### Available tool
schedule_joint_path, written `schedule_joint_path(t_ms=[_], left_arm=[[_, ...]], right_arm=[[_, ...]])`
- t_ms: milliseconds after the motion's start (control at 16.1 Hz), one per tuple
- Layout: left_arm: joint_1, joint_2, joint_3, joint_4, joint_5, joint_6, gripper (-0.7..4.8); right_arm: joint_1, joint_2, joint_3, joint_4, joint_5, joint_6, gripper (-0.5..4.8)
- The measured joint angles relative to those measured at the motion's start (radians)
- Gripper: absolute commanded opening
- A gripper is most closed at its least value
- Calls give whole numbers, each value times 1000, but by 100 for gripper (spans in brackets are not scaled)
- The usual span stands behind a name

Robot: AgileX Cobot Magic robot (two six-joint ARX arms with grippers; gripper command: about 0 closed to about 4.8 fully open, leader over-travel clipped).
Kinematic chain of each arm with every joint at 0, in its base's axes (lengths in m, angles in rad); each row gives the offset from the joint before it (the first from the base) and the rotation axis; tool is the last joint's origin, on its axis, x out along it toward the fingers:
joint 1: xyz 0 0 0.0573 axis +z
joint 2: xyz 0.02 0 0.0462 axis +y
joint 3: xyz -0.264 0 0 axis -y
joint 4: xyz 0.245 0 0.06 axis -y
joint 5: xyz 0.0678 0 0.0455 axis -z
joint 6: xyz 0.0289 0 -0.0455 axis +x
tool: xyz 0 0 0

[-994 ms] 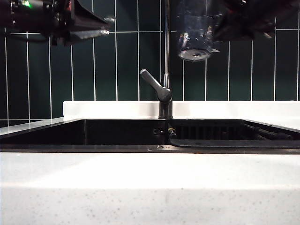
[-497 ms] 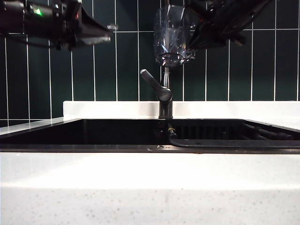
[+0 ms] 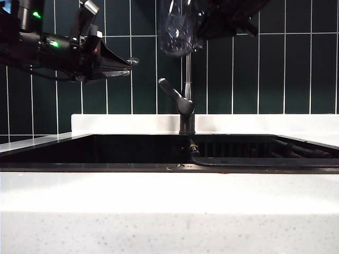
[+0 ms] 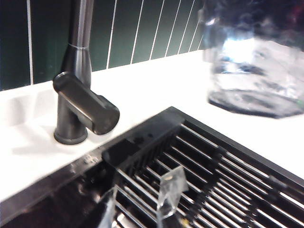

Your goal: Pick up the mug next to the sink, go to the faucet to get some water, pour the water into the sink, and finally put the mug back to its place.

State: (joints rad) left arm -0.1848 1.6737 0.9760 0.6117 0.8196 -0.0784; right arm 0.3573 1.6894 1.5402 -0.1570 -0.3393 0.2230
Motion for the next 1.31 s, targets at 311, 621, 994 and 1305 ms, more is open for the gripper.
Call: schedule_joint_path(t_ms=[311,621,994,1305], left_arm=[[0,82,98,-2,0,8,120],[0,130,123,-2,0,29,120],[0,165,134,28,0,97,120],[0,357,355,23,61,80,121]], right_arm=[[13,-1,3,-43,-13,-30,-5],[12,-37,4,-33,25,-111,-5],[13,-39,4,35,26,-120,-5],[13,-39,3,48,31,-120,-5]])
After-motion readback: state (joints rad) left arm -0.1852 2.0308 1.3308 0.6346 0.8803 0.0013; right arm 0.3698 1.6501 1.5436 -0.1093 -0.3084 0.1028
